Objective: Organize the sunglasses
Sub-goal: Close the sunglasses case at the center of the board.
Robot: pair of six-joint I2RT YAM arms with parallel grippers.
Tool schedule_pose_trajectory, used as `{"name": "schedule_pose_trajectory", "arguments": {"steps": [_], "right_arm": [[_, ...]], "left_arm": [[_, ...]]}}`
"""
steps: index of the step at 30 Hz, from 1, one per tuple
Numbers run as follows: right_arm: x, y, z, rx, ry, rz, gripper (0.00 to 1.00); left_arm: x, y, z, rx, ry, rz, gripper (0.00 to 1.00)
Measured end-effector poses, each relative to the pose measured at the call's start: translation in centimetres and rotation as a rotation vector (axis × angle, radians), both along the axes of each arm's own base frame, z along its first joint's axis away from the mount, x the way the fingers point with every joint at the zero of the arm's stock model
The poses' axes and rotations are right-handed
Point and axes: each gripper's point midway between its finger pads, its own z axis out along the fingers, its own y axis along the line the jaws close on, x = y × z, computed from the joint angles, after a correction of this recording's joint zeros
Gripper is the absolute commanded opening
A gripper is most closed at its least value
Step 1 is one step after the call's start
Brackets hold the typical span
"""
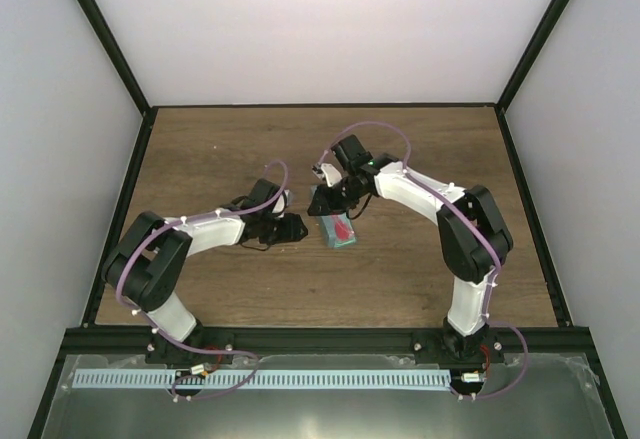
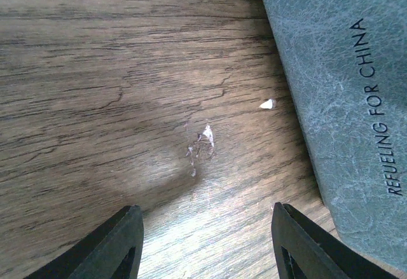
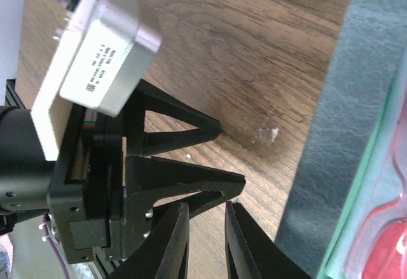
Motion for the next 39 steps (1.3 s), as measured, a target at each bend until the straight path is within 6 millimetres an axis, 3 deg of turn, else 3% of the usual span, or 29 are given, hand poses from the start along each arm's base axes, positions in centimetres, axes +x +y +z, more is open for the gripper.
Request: {"name": "schedule_pose_trajectory", "arguments": {"steps": [6,23,30,39], "right_arm": [[0.3,-1.2,-1.3,-0.034,0.020,-0.043,0.18],[1.6,-4.3,-2.0,-0.032,0.047,-0.148,0.19],[1.3,-6.8,-5.4,-0.170,0.078,-0.198,0.22],[1.5,-7.0,-5.5,-0.193,0.065,-0.206,0.23]], "left_arm": [[0.0,0.0,0.0,-0.001,-0.001,0.002,0.58],[0.5,-0.4,0.0,-0.002,0.001,-0.001,0.58],[0.8,-0.7,0.0,-0.009,0.001,-0.007,0.59],[0.9,-0.8,0.1,-0.010,-0.001,-0.008,0.58]]}}
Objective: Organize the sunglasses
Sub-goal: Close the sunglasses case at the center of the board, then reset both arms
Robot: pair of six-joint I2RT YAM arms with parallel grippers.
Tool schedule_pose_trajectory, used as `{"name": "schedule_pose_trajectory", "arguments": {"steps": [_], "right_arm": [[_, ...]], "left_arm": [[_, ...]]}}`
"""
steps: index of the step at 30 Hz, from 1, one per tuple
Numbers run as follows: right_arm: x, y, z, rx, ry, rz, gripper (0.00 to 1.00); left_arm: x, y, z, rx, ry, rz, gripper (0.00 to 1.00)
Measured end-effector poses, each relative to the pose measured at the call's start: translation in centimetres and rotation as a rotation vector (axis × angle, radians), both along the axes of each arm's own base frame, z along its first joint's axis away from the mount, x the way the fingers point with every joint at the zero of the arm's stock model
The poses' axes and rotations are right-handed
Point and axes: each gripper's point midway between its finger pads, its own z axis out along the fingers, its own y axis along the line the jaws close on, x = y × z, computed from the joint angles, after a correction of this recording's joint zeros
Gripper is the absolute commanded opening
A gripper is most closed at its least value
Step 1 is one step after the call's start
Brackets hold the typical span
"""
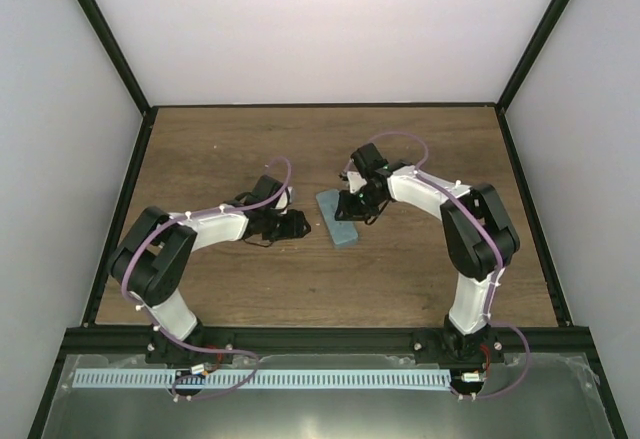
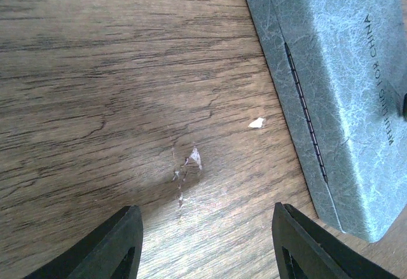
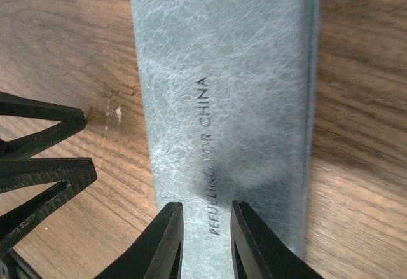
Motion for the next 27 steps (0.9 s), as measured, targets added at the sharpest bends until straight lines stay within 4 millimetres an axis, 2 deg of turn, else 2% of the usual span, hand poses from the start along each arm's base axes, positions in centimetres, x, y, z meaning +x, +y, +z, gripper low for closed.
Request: {"name": "schedule_pose_trajectory", "arguments": {"steps": [3,7,8,10,13,17,20,22,24,27], "right_arm": [[0.8,-0.4,0.6,-0.031,-0.031,-0.017,0.23],[2.1,-0.6,2.6,-0.039,-0.110,-0.040,0.34],[2.4,-0.8,3.2,-0.041,-0.136,-0.050,0.40],[2.9,-1.1,4.7,-0.037,-0.201,-0.073,0.60],[3.1,-2.1,6.8,-0.031,-0.305,-0.106,0.76],[3.4,-3.8,10.0,-0.034,-0.470,-0.162,0.99],[4.6,-6.0,13.1,-0.072,-0.643,-0.249,1.00],[5.6,-7.7,15.1,-0.088,-0.764,-0.310,1.00],[6.5,-9.6,16.3,-0.094,-0.861,-0.353,1.00],[8.0,-14.0,15.9,-0.140,-0.959,-0.445,1.00]], "left_arm": [[0.1,0.1,0.1,0.004,-0.006,0.001,0.58],[0.1,0.9,0.2,0.045,-0.016,0.024,0.64],[0.2,1.1,0.3,0.054,-0.021,0.028,0.67],[0.4,1.4,1.3,0.058,-0.052,0.029,0.73],[1.1,1.4,4.4,0.034,-0.151,0.026,0.83],[2.5,2.4,11.2,0.009,-0.379,0.065,0.99],[3.8,5.0,17.3,0.019,-0.593,0.201,1.00],[4.1,7.5,20.2,0.045,-0.714,0.307,1.00],[4.0,9.9,20.4,0.142,-0.774,0.376,1.00],[4.2,13.2,17.9,0.362,-0.771,0.423,1.00]]}}
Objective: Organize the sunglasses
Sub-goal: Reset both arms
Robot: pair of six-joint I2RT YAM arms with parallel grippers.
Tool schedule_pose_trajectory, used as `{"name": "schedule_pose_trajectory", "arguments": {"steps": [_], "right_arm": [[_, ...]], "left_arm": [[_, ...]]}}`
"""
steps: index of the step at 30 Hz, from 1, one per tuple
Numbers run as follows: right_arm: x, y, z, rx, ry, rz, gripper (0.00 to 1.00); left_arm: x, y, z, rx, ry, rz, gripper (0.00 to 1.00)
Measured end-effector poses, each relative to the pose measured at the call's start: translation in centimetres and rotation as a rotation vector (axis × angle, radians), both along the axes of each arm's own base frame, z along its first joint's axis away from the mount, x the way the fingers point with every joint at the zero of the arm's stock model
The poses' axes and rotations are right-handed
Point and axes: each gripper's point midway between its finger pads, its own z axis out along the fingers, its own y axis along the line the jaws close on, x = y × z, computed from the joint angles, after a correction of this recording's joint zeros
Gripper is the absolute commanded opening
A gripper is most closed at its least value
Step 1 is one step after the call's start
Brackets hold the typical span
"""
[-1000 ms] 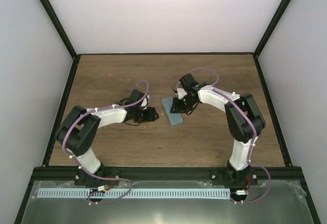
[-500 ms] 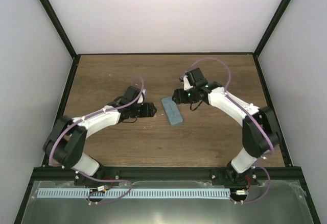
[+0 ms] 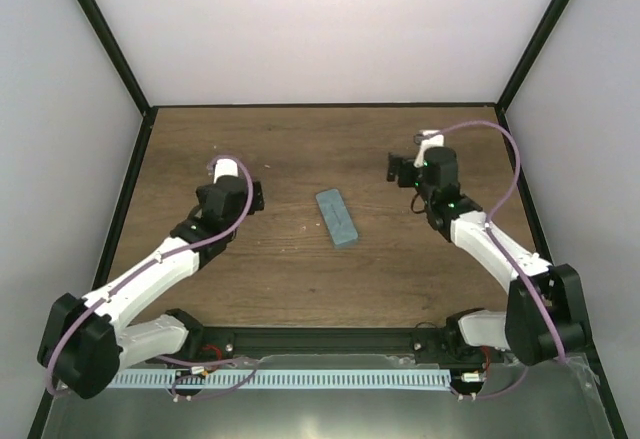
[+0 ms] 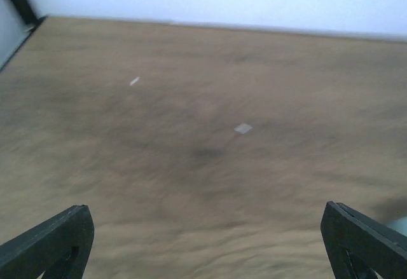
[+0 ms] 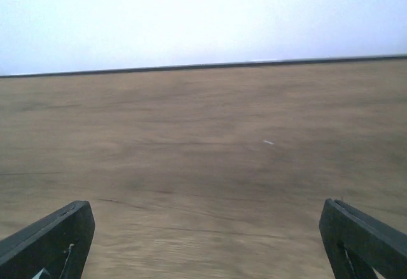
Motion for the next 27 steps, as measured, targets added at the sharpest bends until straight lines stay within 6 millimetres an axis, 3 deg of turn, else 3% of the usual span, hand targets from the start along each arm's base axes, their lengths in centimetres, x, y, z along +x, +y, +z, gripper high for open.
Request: {"name": "schedule_pose_trajectory", "arguments": {"steps": [2,5,8,11,15,18,22,27], "right_arm": [[0.6,-3.2,-1.8,-0.021,-0.040,-0.080,1.00],[-0.3,-7.7,-6.0,-0.063,-0.053,-0.192,1.00],[-1.7,-10.5,-9.3,-0.079,-0.038,-0.244,1.00],[-2.5,-12.0,-10.7,-0.078,-0.060,-0.253,1.00],[-2.4,-12.3,-10.7,-0.052,-0.120,-0.238,1.00],[-1.5,-11.9,-10.6,-0.046,-0.153,-0.210,1.00],[-0.9,-11.5,-10.5,-0.040,-0.184,-0.188,1.00],[-2.5,-10.1,-9.7,-0.044,-0.274,-0.091,1.00]], "left_arm": [[-0.4,1.9,-2.8,0.103,0.048,0.060,1.00],[-2.5,5.2,-5.5,0.154,0.035,0.133,1.00],[-3.7,8.6,-6.1,0.130,-0.044,0.227,1.00],[-3.7,12.1,-6.0,0.113,-0.092,0.339,1.00],[-2.4,14.7,-4.9,0.078,-0.161,0.422,1.00],[-1.1,16.2,-5.7,0.085,-0.152,0.448,1.00],[0.4,17.0,-6.8,0.093,-0.146,0.425,1.00],[2.4,17.3,-8.2,0.112,-0.146,0.360,1.00]]}}
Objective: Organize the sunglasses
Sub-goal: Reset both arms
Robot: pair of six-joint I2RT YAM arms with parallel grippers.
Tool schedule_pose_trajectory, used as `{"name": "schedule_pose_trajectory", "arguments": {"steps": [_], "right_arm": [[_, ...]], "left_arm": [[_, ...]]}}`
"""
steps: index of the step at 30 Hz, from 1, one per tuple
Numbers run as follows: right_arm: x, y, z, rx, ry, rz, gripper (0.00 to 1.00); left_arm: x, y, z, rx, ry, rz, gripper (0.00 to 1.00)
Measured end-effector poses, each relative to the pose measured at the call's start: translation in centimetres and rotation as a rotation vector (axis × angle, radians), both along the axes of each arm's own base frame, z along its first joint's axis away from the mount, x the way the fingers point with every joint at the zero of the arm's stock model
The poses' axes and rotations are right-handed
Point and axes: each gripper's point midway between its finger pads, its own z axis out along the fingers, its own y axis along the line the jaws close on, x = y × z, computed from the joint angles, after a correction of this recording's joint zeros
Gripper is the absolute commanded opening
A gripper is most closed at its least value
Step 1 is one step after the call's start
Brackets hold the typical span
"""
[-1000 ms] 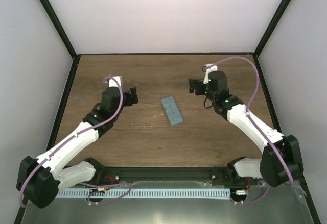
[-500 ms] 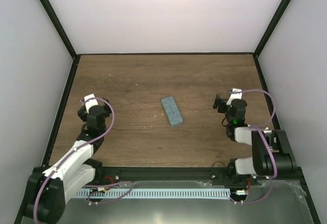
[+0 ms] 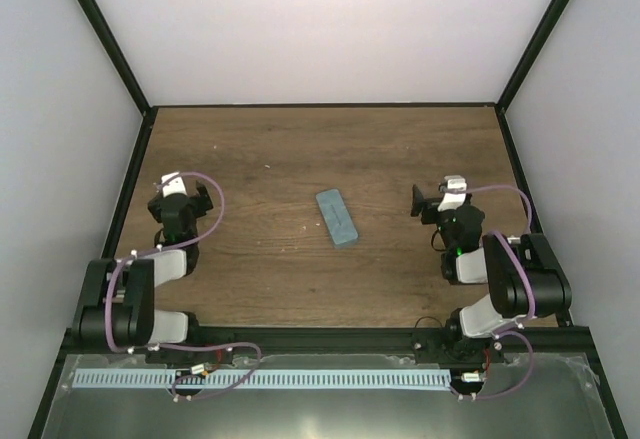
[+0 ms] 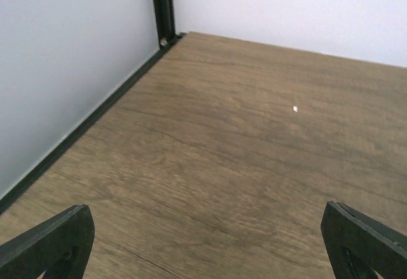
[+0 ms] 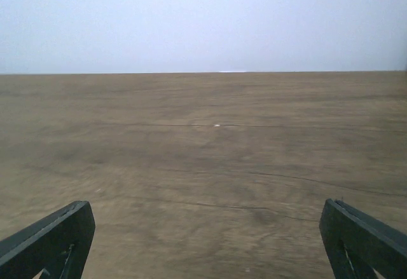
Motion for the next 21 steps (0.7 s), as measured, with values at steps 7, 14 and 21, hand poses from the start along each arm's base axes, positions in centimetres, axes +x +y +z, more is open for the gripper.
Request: {"name": "schedule_pose_trajectory", "arguments": {"steps": [7,14,21], "right_arm": [[-0.6,1.4,1.0,-0.020,-0.057,0.087,1.00],[0.2,1.2,1.4,-0.021,-0.060,0.076,1.00],[0.4,1.2,1.5,-0.021,-0.061,0.075,1.00]], "left_arm": [[2.6,-0.5,-1.5,-0.012,0.015,-0.108,1.00],[3.7,-2.9,-0.6,-0.001,-0.042,-0.251,1.00],[1.9,-2.9,-1.5,0.004,-0.072,-0.251,1.00]]}}
